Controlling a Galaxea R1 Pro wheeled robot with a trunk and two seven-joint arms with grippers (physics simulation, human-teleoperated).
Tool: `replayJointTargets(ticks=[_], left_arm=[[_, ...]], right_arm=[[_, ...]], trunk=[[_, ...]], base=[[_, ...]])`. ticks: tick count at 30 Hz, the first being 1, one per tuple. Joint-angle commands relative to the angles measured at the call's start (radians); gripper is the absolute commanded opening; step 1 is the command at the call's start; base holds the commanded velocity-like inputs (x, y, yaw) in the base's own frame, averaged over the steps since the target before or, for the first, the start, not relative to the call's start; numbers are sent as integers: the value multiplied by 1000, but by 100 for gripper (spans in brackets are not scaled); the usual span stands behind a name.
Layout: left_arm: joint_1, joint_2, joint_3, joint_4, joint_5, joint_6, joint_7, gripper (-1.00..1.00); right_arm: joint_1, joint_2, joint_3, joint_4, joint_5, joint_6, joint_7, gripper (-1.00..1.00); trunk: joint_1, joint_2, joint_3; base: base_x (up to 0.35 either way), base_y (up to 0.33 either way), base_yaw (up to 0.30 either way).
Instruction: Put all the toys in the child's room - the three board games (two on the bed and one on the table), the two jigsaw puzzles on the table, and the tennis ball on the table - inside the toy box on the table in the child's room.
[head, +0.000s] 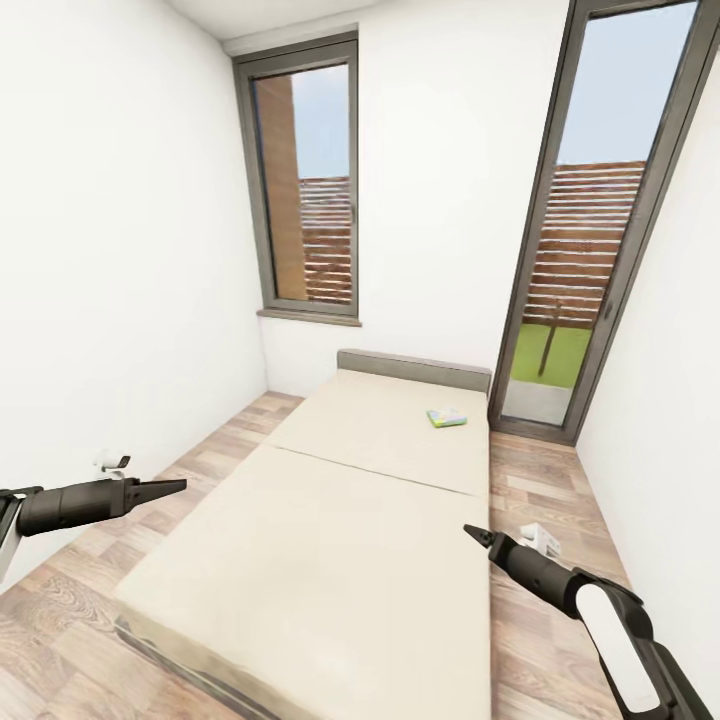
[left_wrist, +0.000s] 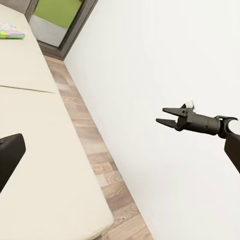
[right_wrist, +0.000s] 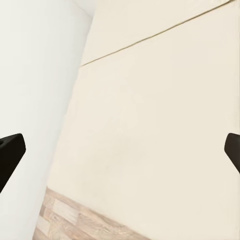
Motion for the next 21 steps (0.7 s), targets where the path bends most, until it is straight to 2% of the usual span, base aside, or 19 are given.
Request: replayJointTargets(ticks=[1, 6, 15, 21], left_arm=[[-1, 0, 0, 0, -1, 10, -4, 100], [-1, 0, 0, 0, -1, 11, -4, 100], [-1, -2, -1, 0, -1, 11, -4, 100], [-1, -3, -1, 0, 0, 10, -4, 100]], right_arm=[[-1, 0, -2, 0, 3, 5, 5, 100], [-1, 0, 2, 1, 3, 4, 3, 100], [-1, 1, 3, 2, 2, 4, 3, 100], [-1, 1, 4, 2, 2, 3, 2, 100]], trunk=[[1, -2, -2], [1, -2, -2], [1, -2, -2], [1, -2, -2]], base=[[0, -199, 0], [0, -221, 30], [0, -56, 208], [-52, -166, 66]])
